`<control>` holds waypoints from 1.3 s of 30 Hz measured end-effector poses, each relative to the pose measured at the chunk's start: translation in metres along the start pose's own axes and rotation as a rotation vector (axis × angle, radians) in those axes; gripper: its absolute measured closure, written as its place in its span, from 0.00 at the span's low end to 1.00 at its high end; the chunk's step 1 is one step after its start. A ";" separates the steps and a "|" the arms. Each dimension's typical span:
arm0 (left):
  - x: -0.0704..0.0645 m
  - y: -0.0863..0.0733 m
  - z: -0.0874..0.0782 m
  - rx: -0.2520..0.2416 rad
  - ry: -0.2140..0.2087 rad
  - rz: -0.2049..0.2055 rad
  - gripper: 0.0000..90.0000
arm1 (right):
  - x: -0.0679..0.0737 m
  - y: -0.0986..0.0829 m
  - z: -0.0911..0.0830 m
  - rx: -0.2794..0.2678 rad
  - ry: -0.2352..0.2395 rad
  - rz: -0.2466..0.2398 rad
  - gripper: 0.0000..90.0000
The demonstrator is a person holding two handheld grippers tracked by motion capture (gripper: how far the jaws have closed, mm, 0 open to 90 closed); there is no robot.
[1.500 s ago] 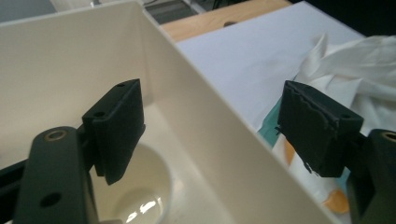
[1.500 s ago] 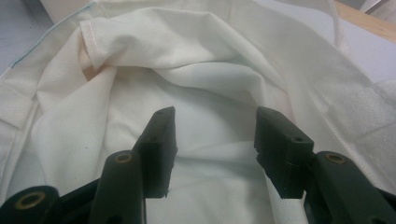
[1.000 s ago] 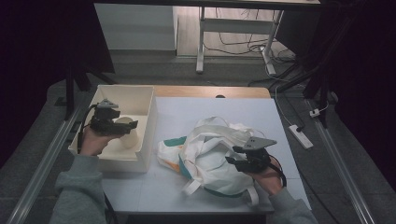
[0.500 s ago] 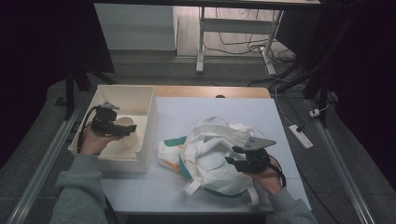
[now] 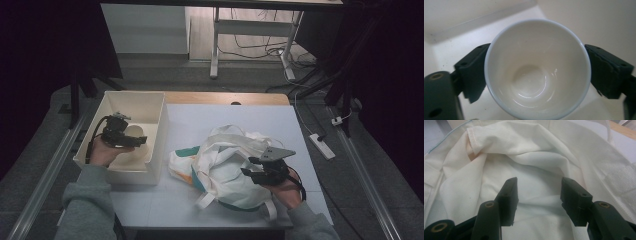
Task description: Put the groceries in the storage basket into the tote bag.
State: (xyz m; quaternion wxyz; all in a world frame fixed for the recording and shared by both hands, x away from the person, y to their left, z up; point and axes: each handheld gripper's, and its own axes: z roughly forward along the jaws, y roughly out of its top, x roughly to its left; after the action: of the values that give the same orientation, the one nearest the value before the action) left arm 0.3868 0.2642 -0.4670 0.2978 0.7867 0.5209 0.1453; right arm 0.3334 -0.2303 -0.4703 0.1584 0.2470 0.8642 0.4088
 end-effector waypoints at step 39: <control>-0.016 0.008 -0.055 -0.333 -0.014 -0.036 0.22 | 0.000 0.000 -0.002 -0.006 -0.003 -0.001 0.54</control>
State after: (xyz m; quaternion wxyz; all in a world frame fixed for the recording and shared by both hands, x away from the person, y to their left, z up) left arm 0.3562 0.2647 -0.4179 0.4303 0.7179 0.5015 0.2188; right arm 0.3329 -0.2313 -0.4689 0.1605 0.2467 0.8629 0.4109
